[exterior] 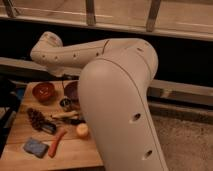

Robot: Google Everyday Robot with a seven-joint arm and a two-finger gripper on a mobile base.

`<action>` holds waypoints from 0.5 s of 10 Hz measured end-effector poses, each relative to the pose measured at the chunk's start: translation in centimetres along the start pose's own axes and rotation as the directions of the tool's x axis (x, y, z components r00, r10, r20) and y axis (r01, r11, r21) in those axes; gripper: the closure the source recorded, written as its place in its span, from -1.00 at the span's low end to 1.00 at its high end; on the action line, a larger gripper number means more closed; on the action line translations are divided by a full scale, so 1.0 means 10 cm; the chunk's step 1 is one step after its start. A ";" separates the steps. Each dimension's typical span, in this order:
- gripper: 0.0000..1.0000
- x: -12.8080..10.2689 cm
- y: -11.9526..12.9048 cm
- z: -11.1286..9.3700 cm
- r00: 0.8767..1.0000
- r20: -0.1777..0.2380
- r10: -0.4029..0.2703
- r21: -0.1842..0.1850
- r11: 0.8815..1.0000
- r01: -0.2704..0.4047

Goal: Place fork in purple bowl

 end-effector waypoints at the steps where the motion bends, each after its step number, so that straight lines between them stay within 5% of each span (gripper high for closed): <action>1: 1.00 0.04 -0.04 0.08 1.000 0.006 0.018 -0.001 1.000 -0.018; 5: 1.00 0.24 -0.26 0.13 0.996 0.031 0.084 -0.011 0.996 -0.084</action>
